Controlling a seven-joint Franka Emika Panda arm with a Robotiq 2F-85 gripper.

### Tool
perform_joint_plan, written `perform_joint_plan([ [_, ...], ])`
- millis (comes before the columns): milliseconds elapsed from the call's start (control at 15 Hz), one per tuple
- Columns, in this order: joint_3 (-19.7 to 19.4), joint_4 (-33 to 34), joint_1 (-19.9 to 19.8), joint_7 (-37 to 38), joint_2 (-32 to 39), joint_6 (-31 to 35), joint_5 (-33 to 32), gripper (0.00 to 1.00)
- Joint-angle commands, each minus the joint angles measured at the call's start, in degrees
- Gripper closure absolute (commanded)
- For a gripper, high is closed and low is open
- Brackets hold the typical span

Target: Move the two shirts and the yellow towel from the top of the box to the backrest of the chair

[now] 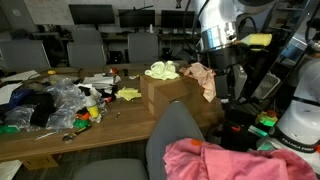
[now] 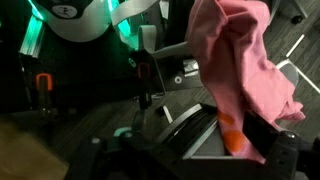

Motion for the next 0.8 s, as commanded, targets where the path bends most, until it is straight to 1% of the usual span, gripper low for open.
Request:
perform_joint_plan([
  [0, -0.61, -2.32, -2.87, 3.58, -7.18, 3.68, -3.95, 0.0],
  [333, -0.21, -3.01, -7.37, 9.24, -10.14, 10.38, -9.99, 0.0],
  [733, -0.06, -1.97, -13.75, 17.66, -8.55, 20.96, -17.39, 0.0],
])
